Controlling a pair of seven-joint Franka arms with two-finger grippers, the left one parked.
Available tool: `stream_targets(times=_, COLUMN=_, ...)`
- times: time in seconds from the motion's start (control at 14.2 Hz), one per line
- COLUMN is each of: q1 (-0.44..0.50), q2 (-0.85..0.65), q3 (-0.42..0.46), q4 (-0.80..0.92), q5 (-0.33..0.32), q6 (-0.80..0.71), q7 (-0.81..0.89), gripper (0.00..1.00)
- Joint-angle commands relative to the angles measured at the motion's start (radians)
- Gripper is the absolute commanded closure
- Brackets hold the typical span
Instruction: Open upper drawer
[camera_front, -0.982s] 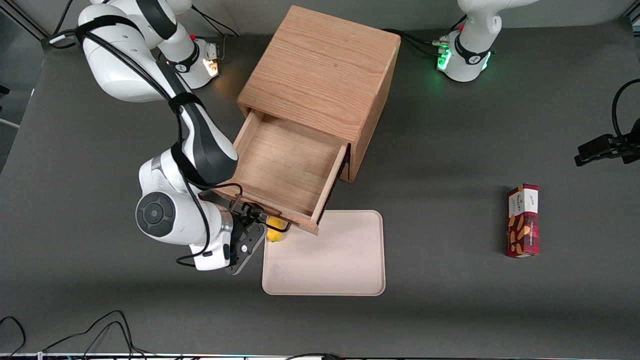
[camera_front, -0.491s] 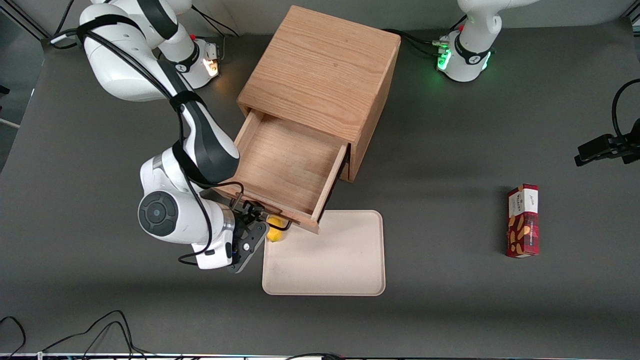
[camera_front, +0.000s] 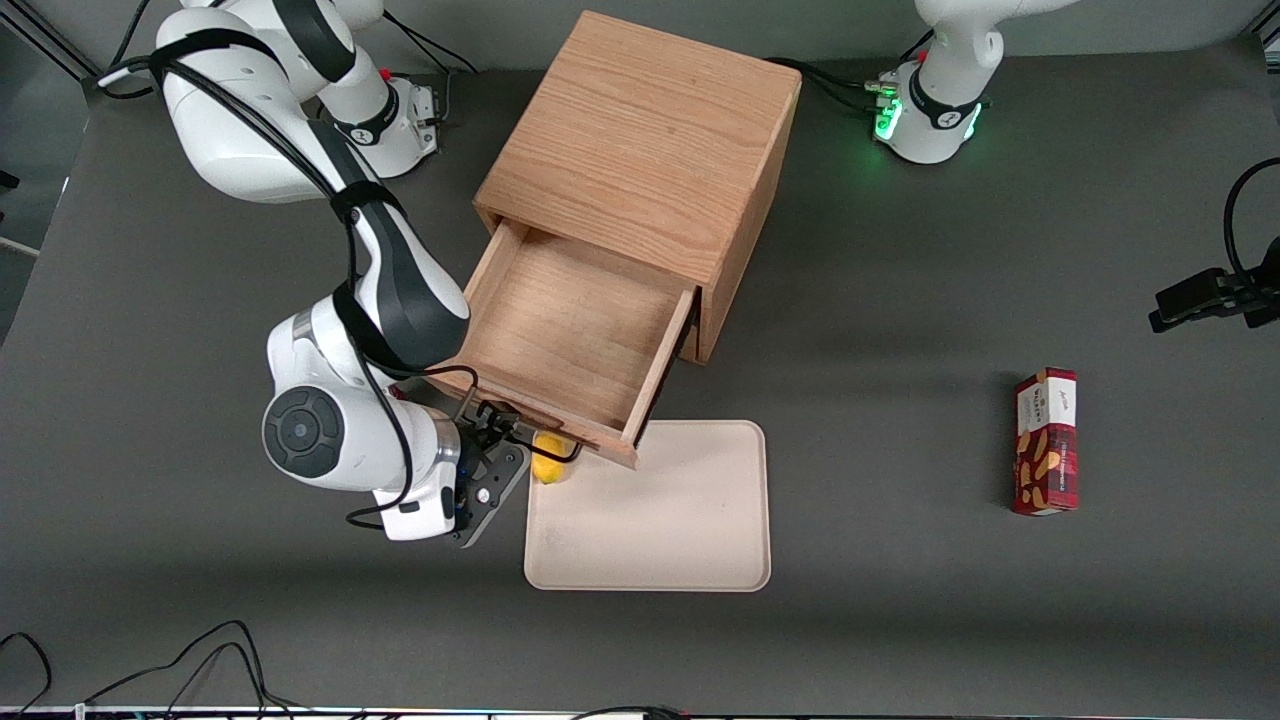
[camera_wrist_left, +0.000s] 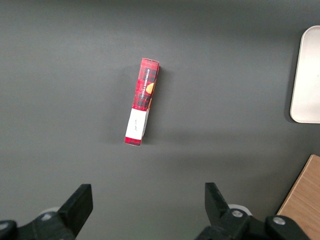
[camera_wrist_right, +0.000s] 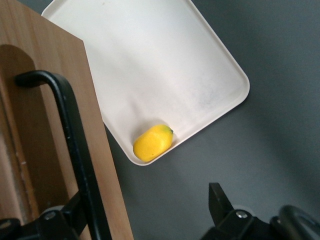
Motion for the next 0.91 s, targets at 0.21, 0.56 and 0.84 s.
stream_targets(times=0.21, q1=0.007, q2=0.018, q3=-0.002, q4=0.074, q5=0.019, q6=-0.068, q7=-0.007, gripper=0.00)
stream_targets(times=0.56, q1=0.007, q2=-0.014, q3=-0.001, q4=0.088, q5=0.032, q6=-0.139, q7=-0.004, gripper=0.00)
stream_targets(times=0.84, q1=-0.016, q2=-0.107, q3=-0.005, q4=0.081, q5=0.035, q6=-0.241, q7=-0.003, gripper=0.00)
